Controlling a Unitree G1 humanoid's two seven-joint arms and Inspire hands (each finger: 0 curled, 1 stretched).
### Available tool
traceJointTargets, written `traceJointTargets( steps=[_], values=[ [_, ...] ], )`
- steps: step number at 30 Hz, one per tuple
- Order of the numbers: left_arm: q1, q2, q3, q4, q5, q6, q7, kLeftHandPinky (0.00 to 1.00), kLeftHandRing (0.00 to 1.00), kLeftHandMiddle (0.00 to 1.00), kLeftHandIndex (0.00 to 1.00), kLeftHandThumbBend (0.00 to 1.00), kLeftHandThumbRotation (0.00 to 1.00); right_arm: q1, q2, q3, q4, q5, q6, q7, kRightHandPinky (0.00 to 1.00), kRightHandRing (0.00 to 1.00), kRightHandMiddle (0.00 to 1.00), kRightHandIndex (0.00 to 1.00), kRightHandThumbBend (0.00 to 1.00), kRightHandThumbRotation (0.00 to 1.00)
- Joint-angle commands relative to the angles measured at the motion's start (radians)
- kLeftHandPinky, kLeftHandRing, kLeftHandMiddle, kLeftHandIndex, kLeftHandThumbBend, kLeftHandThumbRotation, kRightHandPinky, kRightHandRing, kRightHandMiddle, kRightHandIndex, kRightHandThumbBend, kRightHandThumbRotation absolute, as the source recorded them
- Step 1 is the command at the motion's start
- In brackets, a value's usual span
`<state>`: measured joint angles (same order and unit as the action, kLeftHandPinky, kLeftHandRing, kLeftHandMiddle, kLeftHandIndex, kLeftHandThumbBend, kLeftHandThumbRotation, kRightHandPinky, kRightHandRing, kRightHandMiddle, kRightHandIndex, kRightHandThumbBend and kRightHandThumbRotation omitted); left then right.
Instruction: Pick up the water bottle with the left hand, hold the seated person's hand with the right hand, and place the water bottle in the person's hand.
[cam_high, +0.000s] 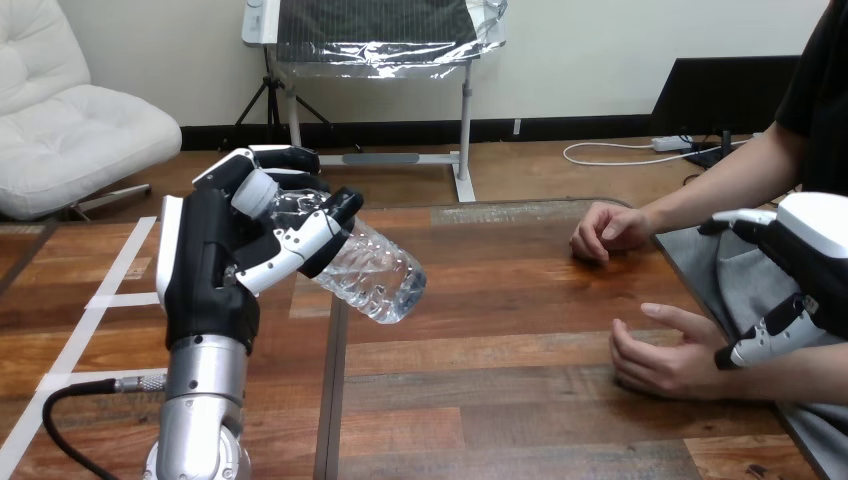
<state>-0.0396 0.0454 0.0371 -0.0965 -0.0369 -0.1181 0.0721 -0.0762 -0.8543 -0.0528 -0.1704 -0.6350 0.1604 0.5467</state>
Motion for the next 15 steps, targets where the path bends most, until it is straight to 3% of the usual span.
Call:
traceJointTargets(
  steps=[1, 9, 15],
  values=[
    [-0.058, -0.004, 0.01, -0.042, -0.006, -0.009, -0.005, 0.37, 0.41, 0.45, 0.51, 0.6, 0.0, -0.1, -0.037, 0.031, 0.026, -0.018, 0.004, 0.026, 0.83, 0.93, 0.93, 0.88, 0.86, 0.04],
    [-0.061, -0.007, 0.013, -0.038, -0.005, -0.01, -0.009, 0.37, 0.41, 0.46, 0.51, 0.59, 0.0, -0.14, -0.056, 0.073, 0.075, -0.042, -0.01, 0.063, 0.84, 0.92, 0.92, 0.88, 0.85, 0.04],
    [-0.064, -0.007, 0.017, -0.03, -0.007, -0.014, -0.016, 0.37, 0.41, 0.46, 0.51, 0.58, 0.0, -0.191, -0.068, 0.122, 0.116, -0.08, 0.002, 0.131, 0.86, 0.93, 0.93, 0.88, 0.83, 0.05]
  ],
)
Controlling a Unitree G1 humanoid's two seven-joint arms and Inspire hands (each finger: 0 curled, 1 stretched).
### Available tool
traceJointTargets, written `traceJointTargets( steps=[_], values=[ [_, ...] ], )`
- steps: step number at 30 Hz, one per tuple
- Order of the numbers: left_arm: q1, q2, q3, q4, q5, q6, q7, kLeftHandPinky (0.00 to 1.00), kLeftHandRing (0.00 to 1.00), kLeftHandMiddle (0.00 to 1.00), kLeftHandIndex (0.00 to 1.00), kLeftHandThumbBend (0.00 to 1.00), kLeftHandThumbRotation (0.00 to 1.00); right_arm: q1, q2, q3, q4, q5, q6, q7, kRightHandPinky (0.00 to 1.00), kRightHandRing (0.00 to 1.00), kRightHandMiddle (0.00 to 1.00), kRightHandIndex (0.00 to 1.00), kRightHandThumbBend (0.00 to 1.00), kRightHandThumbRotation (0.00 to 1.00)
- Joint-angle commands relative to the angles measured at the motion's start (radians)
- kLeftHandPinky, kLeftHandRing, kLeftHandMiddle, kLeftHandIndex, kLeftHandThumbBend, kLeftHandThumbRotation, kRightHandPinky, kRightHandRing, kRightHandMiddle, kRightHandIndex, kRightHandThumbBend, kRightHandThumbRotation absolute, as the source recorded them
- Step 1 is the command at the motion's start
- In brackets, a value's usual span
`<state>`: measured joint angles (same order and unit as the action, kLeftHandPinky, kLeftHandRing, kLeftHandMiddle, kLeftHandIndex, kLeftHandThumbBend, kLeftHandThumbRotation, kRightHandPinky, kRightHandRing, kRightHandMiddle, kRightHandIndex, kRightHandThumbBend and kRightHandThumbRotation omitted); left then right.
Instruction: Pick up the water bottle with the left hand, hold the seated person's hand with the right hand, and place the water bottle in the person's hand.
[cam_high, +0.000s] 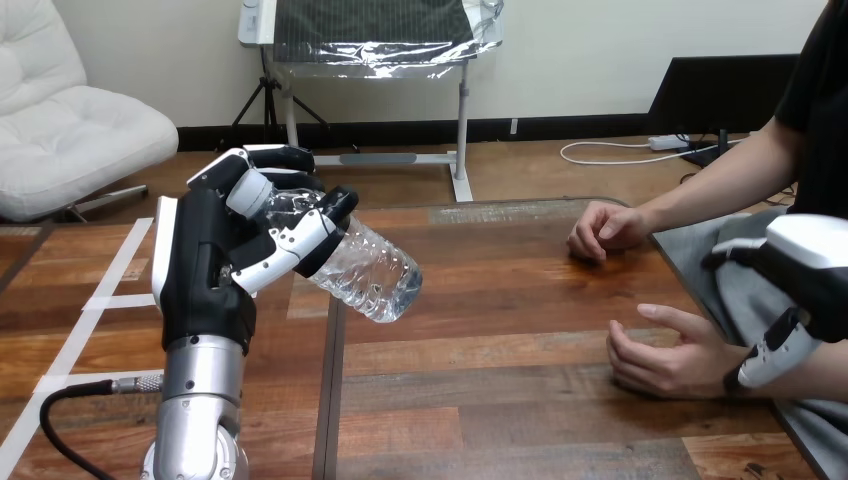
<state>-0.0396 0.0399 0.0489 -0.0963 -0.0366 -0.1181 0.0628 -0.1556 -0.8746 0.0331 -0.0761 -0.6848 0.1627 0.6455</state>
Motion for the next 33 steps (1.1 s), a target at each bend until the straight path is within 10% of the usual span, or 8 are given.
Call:
traceJointTargets(
  steps=[1, 9, 33],
  values=[
    [-0.065, -0.001, 0.006, -0.026, -0.006, -0.018, -0.008, 0.37, 0.41, 0.46, 0.51, 0.58, 0.0, -0.123, -0.05, 0.046, 0.032, -0.037, 0.0, 0.047, 0.86, 0.93, 0.93, 0.88, 0.82, 0.05],
    [-0.069, -0.005, 0.01, -0.015, -0.001, -0.021, -0.006, 0.37, 0.41, 0.46, 0.51, 0.59, 0.0, -0.193, -0.05, 0.102, 0.125, -0.078, -0.007, 0.102, 0.87, 0.94, 0.94, 0.89, 0.79, 0.04],
    [-0.064, -0.002, 0.013, -0.015, 0.004, -0.026, -0.01, 0.37, 0.42, 0.46, 0.51, 0.59, 0.0, -0.281, -0.03, 0.186, 0.346, -0.134, -0.079, 0.063, 0.86, 0.94, 0.95, 0.89, 0.76, 0.04]
  ],
)
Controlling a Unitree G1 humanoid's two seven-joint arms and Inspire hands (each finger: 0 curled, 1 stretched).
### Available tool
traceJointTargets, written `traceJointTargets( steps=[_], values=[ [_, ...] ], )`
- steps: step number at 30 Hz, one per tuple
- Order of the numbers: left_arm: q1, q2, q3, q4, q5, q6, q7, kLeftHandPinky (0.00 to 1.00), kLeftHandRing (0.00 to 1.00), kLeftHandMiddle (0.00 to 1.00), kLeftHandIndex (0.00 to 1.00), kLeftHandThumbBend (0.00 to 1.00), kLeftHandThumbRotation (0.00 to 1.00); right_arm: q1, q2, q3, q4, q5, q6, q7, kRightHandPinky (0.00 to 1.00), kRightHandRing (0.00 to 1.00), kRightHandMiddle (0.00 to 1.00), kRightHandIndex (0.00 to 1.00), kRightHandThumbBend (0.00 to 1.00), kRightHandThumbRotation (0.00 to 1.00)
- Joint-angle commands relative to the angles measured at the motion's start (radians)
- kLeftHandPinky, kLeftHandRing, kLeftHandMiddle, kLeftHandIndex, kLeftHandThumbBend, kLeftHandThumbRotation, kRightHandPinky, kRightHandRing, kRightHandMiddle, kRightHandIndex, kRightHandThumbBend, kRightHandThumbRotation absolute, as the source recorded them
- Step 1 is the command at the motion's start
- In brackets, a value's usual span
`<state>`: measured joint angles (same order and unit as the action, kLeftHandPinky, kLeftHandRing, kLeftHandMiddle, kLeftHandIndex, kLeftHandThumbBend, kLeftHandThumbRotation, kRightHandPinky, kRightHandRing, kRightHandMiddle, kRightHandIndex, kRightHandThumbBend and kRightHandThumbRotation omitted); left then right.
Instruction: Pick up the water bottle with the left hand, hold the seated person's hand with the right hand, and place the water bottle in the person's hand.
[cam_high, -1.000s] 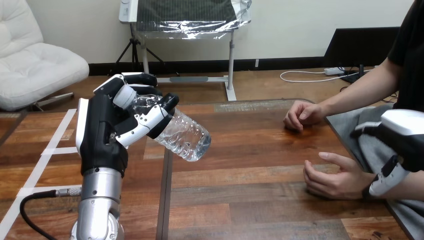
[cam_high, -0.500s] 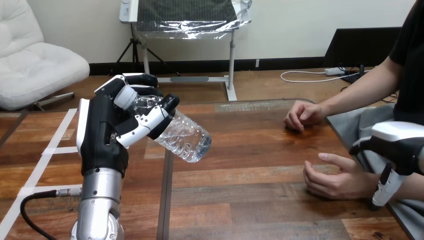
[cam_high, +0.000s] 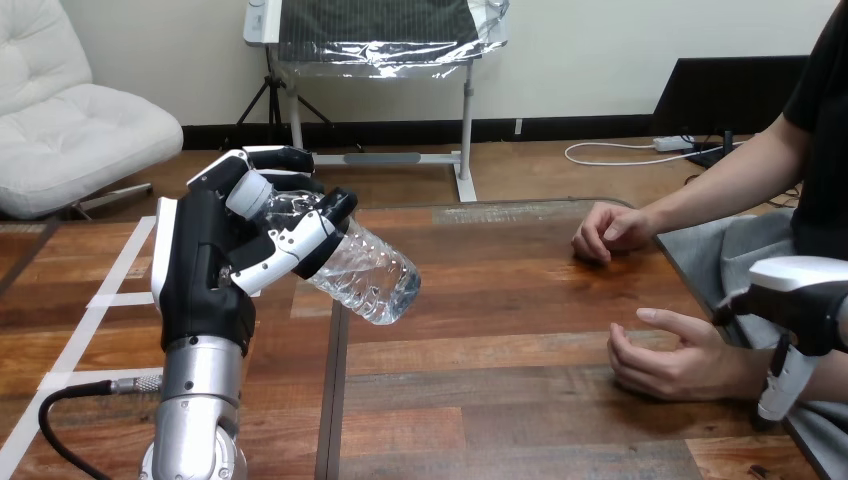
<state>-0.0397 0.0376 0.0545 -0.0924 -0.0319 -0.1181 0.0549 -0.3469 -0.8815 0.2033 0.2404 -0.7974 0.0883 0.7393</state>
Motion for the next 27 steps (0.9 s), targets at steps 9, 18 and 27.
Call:
traceJointTargets(
  steps=[9, 18, 27],
  values=[
    [-0.061, 0.002, 0.009, -0.025, 0.004, -0.022, 0.0, 0.37, 0.42, 0.46, 0.51, 0.6, 0.0, -0.108, -0.014, 0.04, 0.09, -0.033, -0.017, -0.058, 0.84, 0.93, 0.94, 0.89, 0.76, 0.05],
    [-0.061, 0.001, 0.01, -0.028, -0.002, -0.019, -0.003, 0.37, 0.42, 0.46, 0.51, 0.6, 0.0, -0.124, -0.006, 0.061, 0.136, -0.047, -0.011, -0.075, 0.83, 0.93, 0.94, 0.89, 0.75, 0.05],
    [-0.063, 0.004, 0.012, -0.022, -0.002, -0.019, -0.005, 0.37, 0.42, 0.46, 0.51, 0.6, 0.0, -0.142, -0.006, 0.09, 0.176, -0.064, -0.01, -0.083, 0.8, 0.91, 0.93, 0.89, 0.76, 0.08]
  ],
)
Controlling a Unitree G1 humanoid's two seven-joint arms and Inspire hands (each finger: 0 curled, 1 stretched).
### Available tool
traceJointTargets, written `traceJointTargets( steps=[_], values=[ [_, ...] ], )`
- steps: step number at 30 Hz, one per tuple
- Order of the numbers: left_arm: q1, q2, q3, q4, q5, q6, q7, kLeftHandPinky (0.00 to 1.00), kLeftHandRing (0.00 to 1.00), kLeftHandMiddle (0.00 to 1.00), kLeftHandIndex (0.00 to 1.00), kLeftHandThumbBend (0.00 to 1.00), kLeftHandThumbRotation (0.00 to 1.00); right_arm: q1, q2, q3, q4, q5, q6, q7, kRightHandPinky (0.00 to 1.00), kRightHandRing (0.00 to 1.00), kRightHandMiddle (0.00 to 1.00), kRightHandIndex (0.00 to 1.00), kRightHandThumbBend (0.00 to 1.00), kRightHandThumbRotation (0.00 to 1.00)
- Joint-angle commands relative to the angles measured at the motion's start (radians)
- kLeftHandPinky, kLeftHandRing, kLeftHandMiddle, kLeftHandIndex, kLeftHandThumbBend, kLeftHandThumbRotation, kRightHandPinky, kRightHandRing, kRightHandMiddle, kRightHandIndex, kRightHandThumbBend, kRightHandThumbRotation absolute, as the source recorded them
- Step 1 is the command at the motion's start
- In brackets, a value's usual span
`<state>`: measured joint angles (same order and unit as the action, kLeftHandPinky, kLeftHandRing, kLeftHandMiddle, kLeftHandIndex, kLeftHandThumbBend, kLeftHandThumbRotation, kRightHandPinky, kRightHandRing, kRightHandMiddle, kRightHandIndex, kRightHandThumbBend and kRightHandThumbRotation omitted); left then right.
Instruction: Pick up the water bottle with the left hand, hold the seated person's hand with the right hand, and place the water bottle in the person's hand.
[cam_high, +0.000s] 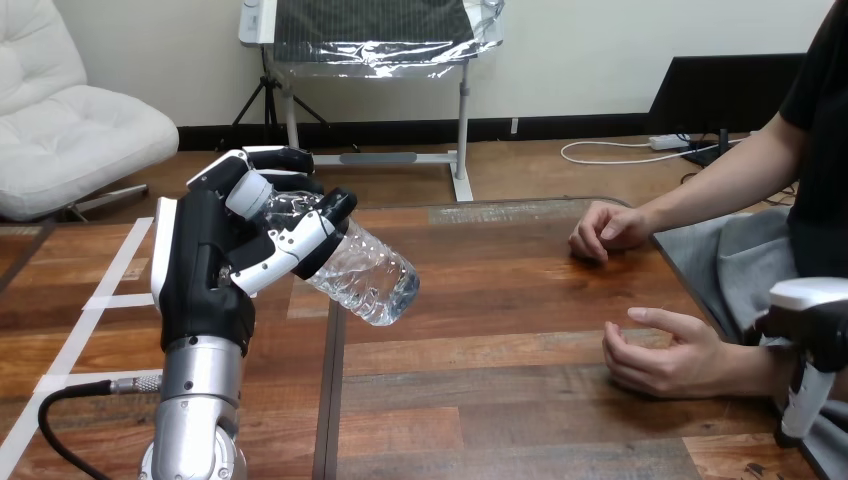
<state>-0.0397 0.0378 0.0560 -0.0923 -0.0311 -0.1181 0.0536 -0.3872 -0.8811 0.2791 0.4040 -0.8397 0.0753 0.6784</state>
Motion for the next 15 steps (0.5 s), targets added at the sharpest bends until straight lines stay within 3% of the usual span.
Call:
traceJointTargets(
  steps=[1, 15],
  values=[
    [-0.063, 0.003, 0.01, -0.022, -0.004, -0.019, -0.004, 0.37, 0.42, 0.46, 0.51, 0.6, 0.0, -0.105, -0.007, 0.02, 0.017, -0.027, 0.003, -0.021, 0.8, 0.91, 0.93, 0.89, 0.76, 0.09],
    [-0.064, 0.002, 0.008, -0.027, 0.002, -0.009, 0.0, 0.37, 0.42, 0.46, 0.51, 0.6, 0.0, -0.12, -0.002, 0.04, 0.063, -0.018, -0.011, -0.026, 0.7, 0.85, 0.9, 0.87, 0.76, 0.1]
  ],
)
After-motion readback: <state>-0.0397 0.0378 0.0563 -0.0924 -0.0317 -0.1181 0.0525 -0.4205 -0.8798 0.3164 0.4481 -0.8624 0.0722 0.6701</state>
